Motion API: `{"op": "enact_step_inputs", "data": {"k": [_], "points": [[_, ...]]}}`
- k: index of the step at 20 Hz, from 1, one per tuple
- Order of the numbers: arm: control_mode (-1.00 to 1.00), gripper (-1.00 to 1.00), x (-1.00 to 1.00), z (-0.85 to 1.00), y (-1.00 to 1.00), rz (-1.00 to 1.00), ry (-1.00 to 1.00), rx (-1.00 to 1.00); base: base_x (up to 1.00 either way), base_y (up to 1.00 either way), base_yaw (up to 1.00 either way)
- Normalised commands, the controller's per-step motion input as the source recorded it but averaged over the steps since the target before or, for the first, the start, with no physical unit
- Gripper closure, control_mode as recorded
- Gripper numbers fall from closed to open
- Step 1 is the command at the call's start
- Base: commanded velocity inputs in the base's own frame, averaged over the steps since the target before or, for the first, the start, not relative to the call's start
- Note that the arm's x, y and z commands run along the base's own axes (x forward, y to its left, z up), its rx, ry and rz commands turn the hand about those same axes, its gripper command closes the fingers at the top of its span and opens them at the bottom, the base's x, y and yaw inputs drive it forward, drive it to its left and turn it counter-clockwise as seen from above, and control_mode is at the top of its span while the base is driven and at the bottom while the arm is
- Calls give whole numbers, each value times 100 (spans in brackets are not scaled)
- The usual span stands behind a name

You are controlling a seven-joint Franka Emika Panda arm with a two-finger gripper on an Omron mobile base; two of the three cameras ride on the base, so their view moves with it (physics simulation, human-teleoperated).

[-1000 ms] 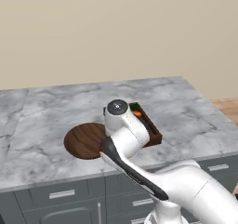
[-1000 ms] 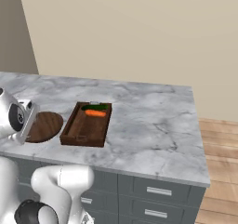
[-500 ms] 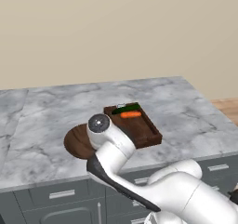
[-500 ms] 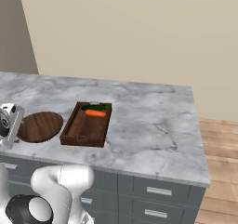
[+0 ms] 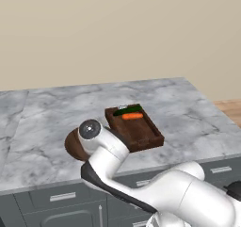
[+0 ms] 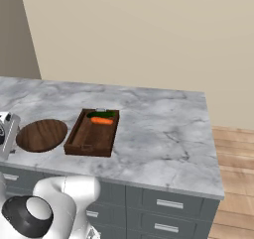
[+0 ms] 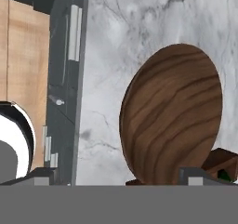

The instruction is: Place the two vegetables and bowl onto the tray for setting up a vegetable dip station.

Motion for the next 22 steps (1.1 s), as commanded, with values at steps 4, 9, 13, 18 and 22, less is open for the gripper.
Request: {"op": "enact_step_inputs", "data": {"k": [4, 9, 13, 18, 22], "points": [[-100, -100, 0, -25, 5, 3, -4, 0, 0, 0, 0], [-100, -100, 0, -31, 16, 3, -10, 0, 0, 0, 0], [-100, -100, 4, -20, 13, 1, -7, 0, 0, 0, 0], [-100, -100, 18, -7, 2, 0, -1, 0, 0, 0, 0], [-100, -100, 23, -4, 0, 0, 0, 0, 0, 0, 0]]}}
